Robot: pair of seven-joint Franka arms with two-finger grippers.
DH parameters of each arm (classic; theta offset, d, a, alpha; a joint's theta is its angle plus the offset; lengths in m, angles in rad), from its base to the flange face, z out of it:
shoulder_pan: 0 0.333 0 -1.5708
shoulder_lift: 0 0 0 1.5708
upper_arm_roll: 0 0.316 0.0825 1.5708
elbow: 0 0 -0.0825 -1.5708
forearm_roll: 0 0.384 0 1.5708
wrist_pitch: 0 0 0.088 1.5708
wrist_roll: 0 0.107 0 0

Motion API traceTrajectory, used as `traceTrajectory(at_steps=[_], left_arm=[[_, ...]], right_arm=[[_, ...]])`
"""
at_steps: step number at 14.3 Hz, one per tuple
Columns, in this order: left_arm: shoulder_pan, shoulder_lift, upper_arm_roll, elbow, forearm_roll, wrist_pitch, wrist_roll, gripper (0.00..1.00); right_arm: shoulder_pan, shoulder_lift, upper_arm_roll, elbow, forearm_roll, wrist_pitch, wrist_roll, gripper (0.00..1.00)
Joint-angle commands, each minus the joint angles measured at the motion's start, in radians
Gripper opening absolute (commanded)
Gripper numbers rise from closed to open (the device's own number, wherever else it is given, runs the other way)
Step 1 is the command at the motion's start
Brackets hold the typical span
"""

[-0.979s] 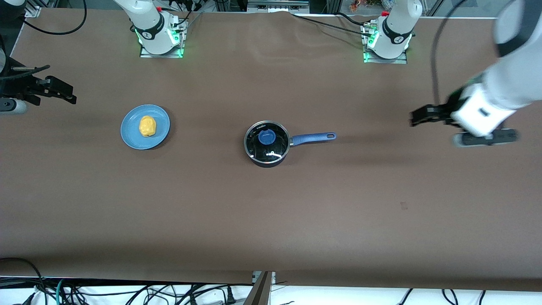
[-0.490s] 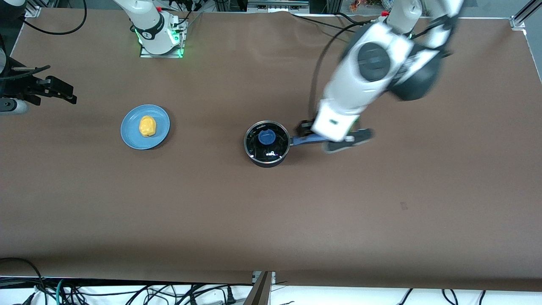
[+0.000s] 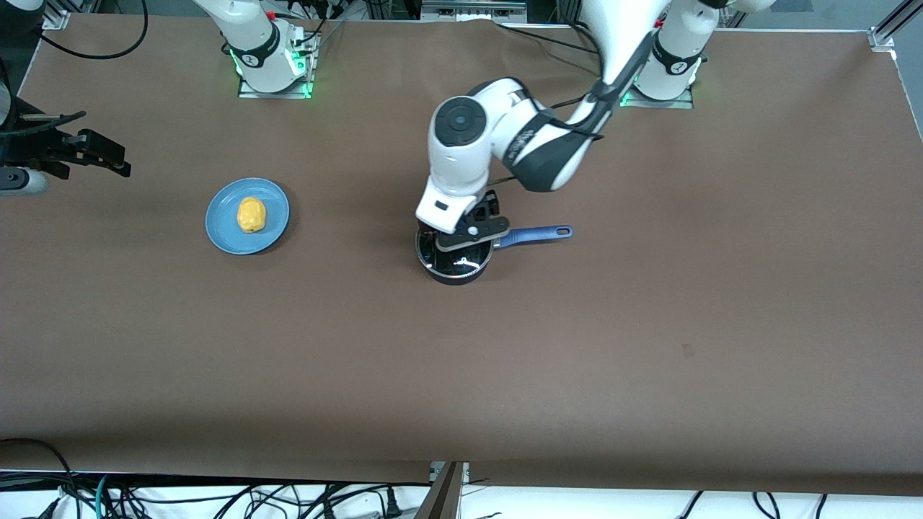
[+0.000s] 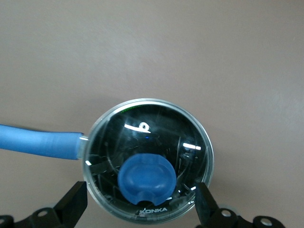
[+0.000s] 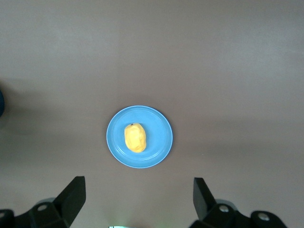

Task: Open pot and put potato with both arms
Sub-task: 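Grasp the lid knob with the left gripper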

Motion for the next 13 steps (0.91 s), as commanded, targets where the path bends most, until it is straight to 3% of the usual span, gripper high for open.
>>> traceTrajectory(at_steps=[1,4,13], left_arm=[[-0.04,0.055,0.017,0.038,0.059,0.037,-0.024,1.0],[-0.043,0.073,0.014,0.025,0.116,0.067,-0.015,1.0],[-0.034,0.057,0.014,-0.046,0.116,0.107,0.074,1.0]], right_arm=[[-0.017,-0.009,0.016,-0.003,0.001,-0.011,0.009,1.0],[-0.017,-0.009,0.016,-0.003,0.001,-0.011,0.009,1.0],[-0.017,-0.009,0.016,-0.003,0.001,-0.013,0.009,1.0]])
